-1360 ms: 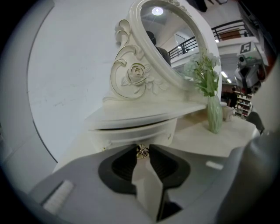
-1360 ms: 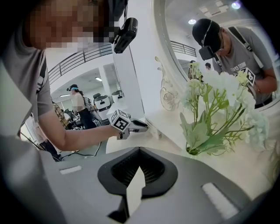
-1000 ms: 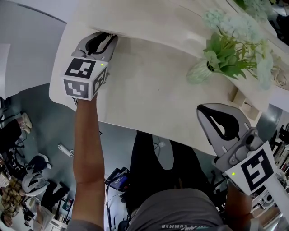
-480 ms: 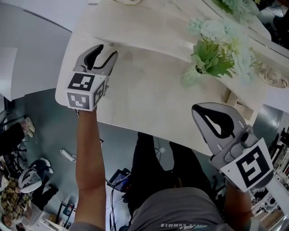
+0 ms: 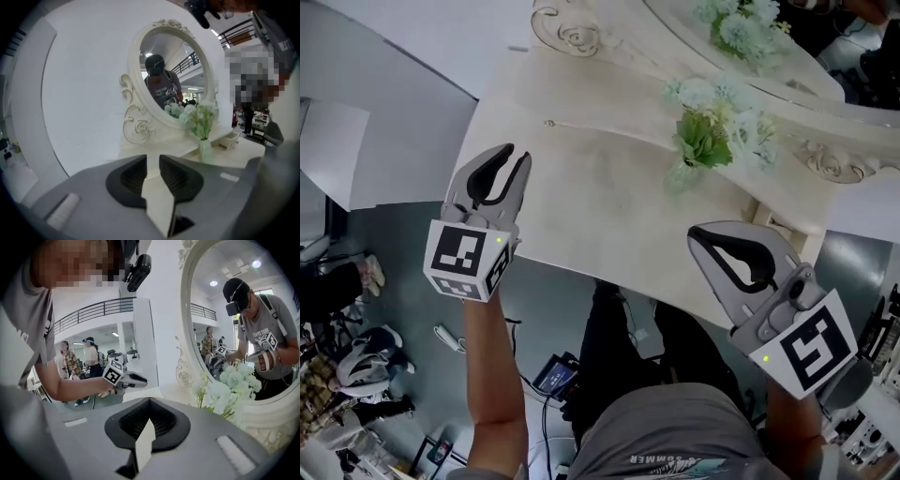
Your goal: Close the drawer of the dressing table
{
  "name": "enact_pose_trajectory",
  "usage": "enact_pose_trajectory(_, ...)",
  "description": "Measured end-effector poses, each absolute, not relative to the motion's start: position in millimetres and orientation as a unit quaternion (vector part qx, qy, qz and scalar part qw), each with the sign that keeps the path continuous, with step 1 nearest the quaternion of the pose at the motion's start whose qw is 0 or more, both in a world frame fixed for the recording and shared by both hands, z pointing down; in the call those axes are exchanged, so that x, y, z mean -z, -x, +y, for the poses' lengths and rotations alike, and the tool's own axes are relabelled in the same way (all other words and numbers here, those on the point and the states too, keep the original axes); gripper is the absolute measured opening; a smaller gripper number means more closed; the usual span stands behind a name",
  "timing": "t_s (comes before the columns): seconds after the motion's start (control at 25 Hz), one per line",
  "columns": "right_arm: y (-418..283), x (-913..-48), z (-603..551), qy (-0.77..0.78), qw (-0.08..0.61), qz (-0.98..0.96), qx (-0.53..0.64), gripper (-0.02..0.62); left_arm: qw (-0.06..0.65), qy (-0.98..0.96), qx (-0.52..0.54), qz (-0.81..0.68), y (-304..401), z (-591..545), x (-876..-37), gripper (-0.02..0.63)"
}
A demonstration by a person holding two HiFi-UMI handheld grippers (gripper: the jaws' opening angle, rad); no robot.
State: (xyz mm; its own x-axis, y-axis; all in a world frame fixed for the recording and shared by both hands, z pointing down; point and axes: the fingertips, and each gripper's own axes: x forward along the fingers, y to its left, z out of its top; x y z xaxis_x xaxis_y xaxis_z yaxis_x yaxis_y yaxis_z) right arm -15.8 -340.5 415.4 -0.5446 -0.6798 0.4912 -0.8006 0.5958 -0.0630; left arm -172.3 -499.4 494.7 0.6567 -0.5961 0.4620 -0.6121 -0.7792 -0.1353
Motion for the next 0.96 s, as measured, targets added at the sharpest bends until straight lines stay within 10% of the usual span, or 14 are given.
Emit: enact_pose_trajectory(0.96, -3, -262, -257, -0.419, 0.159, -0.894, -0.026, 0.0, -0.073, -0.925, -0.188, -0.322, 146, -287, -271, 0.046)
